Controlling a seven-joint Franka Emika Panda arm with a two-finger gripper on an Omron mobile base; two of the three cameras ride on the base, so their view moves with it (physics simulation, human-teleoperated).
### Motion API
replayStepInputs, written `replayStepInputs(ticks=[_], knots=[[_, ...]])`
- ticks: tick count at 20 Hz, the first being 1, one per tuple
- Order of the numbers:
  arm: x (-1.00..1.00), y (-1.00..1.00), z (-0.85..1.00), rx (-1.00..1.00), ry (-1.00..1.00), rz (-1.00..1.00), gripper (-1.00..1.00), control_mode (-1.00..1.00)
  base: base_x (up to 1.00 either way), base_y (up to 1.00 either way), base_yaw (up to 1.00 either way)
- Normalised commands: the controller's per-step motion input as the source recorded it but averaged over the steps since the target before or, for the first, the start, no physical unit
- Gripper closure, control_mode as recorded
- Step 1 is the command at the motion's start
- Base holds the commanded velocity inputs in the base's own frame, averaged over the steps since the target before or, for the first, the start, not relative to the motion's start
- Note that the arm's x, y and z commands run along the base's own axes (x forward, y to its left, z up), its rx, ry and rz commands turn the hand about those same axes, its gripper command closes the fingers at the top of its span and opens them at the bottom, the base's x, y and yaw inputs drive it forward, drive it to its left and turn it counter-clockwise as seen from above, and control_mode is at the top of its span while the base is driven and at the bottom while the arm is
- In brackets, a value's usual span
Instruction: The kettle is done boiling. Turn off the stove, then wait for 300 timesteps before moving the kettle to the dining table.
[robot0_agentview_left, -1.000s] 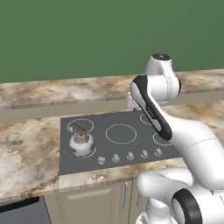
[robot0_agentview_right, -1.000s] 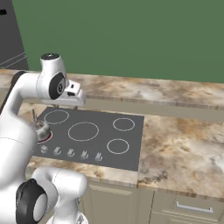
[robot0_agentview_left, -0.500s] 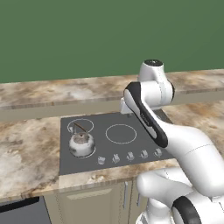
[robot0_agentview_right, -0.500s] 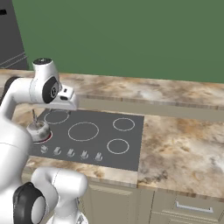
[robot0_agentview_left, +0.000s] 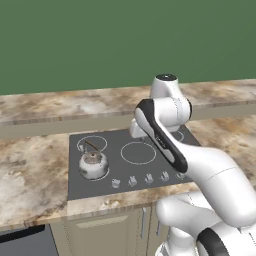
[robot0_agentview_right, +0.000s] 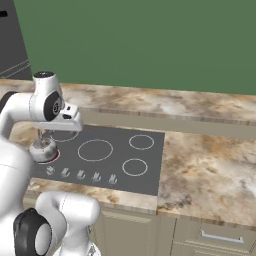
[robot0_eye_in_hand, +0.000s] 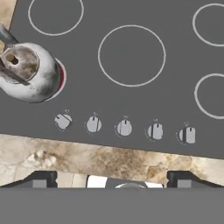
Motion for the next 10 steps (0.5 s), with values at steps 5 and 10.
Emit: replayStepInputs(ticks=[5, 10], knots=[[-0.11, 0.25, -0.22, 0.00, 0.06, 0.07, -1.00, -1.00, 0.00, 0.00, 0.00], [-0.13, 0.25, -0.24, 0.00, 0.04, 0.08, -1.00, -1.00, 0.00, 0.00, 0.00]])
